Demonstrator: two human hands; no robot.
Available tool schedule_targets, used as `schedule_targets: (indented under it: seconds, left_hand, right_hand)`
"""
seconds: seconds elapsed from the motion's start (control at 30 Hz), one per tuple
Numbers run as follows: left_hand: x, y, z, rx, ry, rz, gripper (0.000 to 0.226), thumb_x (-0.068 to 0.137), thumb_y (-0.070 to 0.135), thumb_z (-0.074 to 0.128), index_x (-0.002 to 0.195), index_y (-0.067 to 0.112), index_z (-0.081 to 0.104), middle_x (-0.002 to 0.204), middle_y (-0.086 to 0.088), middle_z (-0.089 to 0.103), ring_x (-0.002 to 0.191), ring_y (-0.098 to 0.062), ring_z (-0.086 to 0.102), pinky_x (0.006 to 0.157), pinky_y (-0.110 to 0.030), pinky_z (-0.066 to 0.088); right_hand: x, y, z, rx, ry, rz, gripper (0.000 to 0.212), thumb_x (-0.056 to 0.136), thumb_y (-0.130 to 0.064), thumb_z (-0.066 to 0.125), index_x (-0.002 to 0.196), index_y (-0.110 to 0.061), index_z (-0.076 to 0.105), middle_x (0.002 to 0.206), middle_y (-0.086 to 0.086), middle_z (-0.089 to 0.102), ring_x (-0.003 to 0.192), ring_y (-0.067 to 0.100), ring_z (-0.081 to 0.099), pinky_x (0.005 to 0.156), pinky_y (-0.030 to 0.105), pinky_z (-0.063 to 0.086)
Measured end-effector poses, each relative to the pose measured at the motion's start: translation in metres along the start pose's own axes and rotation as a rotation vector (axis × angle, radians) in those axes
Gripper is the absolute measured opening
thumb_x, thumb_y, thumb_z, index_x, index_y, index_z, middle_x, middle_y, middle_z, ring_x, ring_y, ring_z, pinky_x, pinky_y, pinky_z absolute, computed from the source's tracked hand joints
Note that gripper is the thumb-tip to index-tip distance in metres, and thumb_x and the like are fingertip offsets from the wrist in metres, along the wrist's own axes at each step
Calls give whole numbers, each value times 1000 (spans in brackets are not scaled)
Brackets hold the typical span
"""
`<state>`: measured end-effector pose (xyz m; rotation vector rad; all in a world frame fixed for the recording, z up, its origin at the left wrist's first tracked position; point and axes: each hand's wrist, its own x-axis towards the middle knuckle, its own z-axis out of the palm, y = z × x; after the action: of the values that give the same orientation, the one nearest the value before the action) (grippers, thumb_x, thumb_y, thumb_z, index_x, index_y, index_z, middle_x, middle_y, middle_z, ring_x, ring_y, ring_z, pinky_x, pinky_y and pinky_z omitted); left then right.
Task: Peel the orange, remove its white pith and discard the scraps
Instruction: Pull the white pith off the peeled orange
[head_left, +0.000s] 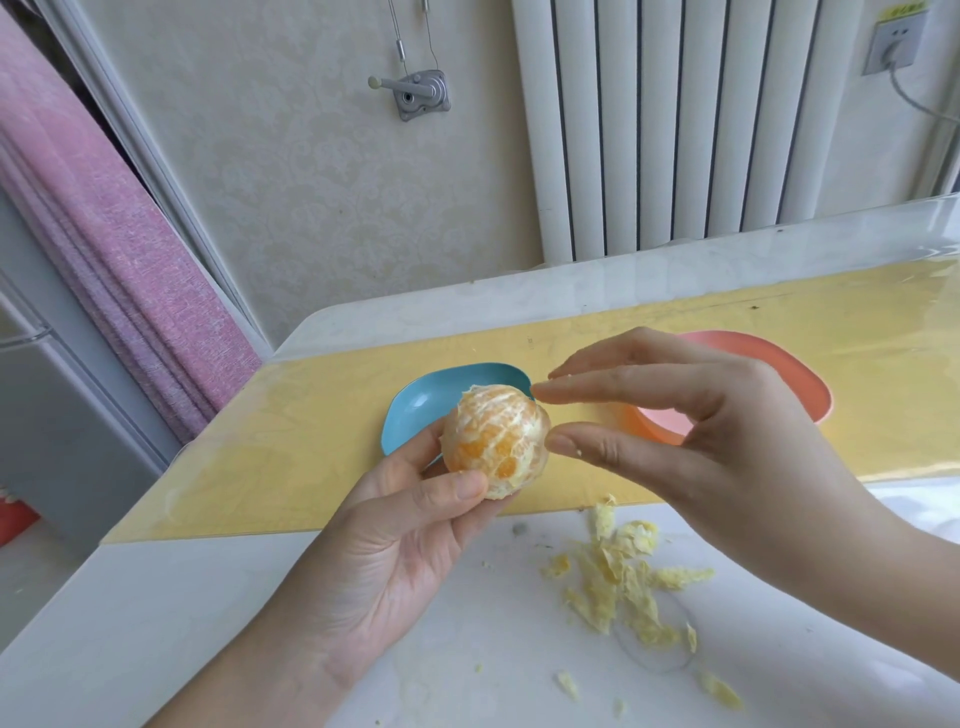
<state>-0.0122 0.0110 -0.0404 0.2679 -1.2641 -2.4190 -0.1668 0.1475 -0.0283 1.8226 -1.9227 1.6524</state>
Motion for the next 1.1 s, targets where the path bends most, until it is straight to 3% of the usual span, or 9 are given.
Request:
schedule_targets:
  seconds: [0.23, 0.5, 0.77, 0.97, 1.1]
  left_hand:
    - [1, -2, -4, 73, -17, 14, 77, 48, 11, 91, 119, -1, 61, 120, -20, 60, 112, -27, 57, 103, -33, 40]
    - [0, 0, -1, 127, -42, 56, 68, 52, 9, 89, 116, 4, 65, 111, -14, 65, 101, -20, 64, 91, -27, 51]
    - [-3, -1, 1, 174, -27, 60, 68, 51, 12, 91, 114, 4, 66, 107, -11, 67, 96, -18, 66, 82, -24, 53]
    - [-6, -3, 2, 157, -7, 56, 73, 50, 14, 92, 116, 3, 64, 110, -13, 65, 100, -21, 64, 96, -31, 49]
    - [-6, 1, 2, 167, -22, 96, 77, 53, 15, 91, 124, 7, 60, 125, -16, 60, 114, -26, 58, 104, -36, 40]
  right_hand:
    - [0, -2, 0, 18, 44, -29, 13, 71, -37, 74, 83, -33, 77, 82, -14, 65, 82, 3, 64, 70, 7, 41]
    - [0, -6, -3, -40, 33, -59, 2, 73, -29, 76, 75, -29, 74, 77, -11, 64, 77, 7, 62, 67, 7, 41]
    - [0, -10, -4, -47, -3, -80, 9, 71, -15, 71, 71, -23, 66, 70, -10, 64, 74, 6, 61, 68, 8, 42]
    - [-2, -9, -1, -21, 34, -109, 3, 75, -26, 63, 77, -24, 64, 74, -13, 65, 77, 4, 62, 72, 9, 42]
    - [-2, -9, 1, 201, 23, -22, 26, 74, -38, 69, 98, -29, 68, 87, -13, 69, 90, 10, 67, 81, 23, 50]
